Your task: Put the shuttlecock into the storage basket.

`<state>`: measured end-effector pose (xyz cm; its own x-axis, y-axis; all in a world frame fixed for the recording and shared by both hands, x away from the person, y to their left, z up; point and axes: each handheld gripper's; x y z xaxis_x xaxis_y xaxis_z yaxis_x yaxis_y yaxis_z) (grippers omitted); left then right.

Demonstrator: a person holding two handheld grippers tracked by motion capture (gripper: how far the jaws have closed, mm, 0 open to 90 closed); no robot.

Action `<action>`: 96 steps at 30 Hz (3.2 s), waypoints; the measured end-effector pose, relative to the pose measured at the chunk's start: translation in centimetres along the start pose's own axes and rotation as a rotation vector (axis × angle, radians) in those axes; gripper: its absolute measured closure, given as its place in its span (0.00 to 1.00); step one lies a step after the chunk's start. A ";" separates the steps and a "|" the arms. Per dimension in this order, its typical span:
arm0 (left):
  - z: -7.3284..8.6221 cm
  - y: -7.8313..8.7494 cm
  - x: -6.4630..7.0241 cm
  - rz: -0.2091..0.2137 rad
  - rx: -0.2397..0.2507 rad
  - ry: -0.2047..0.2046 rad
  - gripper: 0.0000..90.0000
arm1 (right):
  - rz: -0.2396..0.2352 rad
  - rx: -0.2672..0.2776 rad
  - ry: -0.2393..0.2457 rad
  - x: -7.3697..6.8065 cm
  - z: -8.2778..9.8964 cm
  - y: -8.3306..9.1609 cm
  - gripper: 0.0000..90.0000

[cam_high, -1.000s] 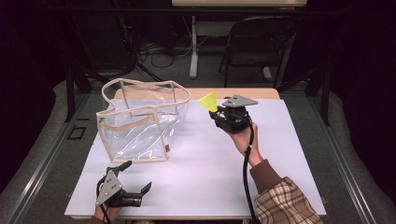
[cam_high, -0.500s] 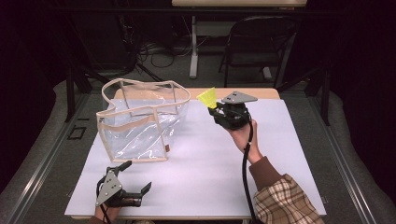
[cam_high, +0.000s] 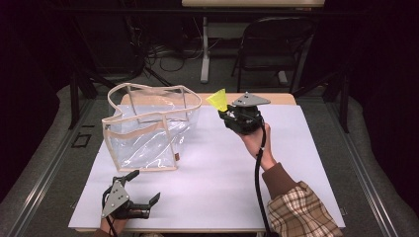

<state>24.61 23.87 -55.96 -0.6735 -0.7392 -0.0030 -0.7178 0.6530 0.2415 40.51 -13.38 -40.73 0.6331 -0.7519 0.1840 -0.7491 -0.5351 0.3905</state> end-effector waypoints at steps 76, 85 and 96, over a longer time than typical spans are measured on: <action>0.0 0.0 0.0 -0.001 0.003 0.003 0.00 | -0.037 0.065 0.061 -1.6 -5.3 -1.4 0.72; -0.1 0.1 0.0 0.000 0.005 0.002 0.00 | -0.040 0.075 0.067 -1.9 -6.2 -1.5 0.72; -0.1 0.1 0.0 0.000 0.006 0.002 0.00 | -0.054 0.079 0.083 -2.6 -7.1 -2.3 0.72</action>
<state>24.58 23.94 -55.88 -0.6732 -0.7395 -0.0006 -0.7187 0.6540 0.2361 41.96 -7.52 -35.70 0.6848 -0.6882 0.2397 -0.7241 -0.6054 0.3303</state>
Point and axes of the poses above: each handheld gripper's, and its own axes: y roughly backward along the jaws, z roughly out of its underside, x roughly to its right, and after that the axes turned 7 degrees about y, right-handed
